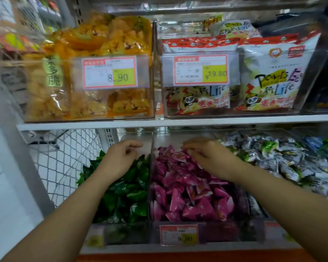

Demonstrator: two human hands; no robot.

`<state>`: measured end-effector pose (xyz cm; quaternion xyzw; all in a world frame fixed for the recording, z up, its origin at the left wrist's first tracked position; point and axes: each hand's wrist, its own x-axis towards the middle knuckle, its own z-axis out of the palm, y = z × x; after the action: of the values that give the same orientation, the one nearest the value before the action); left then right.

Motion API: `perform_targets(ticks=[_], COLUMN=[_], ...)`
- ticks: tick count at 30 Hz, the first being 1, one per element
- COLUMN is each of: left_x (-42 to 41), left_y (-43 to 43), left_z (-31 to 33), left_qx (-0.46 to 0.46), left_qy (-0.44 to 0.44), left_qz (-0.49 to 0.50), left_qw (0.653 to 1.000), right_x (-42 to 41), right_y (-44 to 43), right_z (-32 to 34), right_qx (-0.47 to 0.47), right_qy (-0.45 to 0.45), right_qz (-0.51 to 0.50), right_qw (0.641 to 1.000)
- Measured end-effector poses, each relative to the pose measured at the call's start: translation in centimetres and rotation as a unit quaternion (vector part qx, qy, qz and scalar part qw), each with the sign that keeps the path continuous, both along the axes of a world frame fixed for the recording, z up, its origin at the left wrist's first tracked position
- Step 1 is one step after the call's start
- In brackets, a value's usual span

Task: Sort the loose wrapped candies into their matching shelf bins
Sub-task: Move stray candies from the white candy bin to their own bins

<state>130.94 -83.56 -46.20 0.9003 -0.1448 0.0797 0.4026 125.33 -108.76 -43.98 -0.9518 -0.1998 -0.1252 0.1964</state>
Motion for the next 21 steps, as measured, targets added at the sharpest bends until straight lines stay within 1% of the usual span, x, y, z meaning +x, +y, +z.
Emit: perform_targets(ticks=[2,4,6,8,12,14,18,21], left_x=[1.0,1.9,2.9,3.9,6.2,7.2,8.6,9.1], left_y=[1.4,2.3,2.6,2.6,1.8,1.0,-0.4,-0.4], left_z=[-0.1,-0.2,-0.2,-0.2,-0.3,-0.4,-0.7,-0.9], left_qx=[0.001,0.005,0.018,0.027,0.047,0.095,0.208,0.241], left_qy=[0.003,0.011,0.016,0.028,0.074,0.114,0.212,0.228], left_qz=[0.01,0.013,0.007,-0.009,-0.058,-0.091,-0.144,-0.157], left_qw=[1.0,1.0,1.0,0.999,0.995,0.985,0.944,0.93], right_x=[1.3,2.8,4.4,6.1,8.8,9.5,10.1,10.2], right_y=[2.2,4.0,5.4,6.1,6.2,5.9,5.5,5.1], right_z=[-0.2,-0.7,-1.2,-1.6,-1.9,-2.1,-2.9,-3.3], right_qx=[0.019,0.032,0.022,0.012,0.061,0.061,0.095,0.102], right_qy=[0.04,0.061,0.074,0.087,0.112,0.108,0.101,0.089], right_qz=[0.033,0.049,0.059,0.059,0.05,0.061,0.082,0.096], right_qw=[0.998,0.996,0.995,0.994,0.991,0.99,0.987,0.986])
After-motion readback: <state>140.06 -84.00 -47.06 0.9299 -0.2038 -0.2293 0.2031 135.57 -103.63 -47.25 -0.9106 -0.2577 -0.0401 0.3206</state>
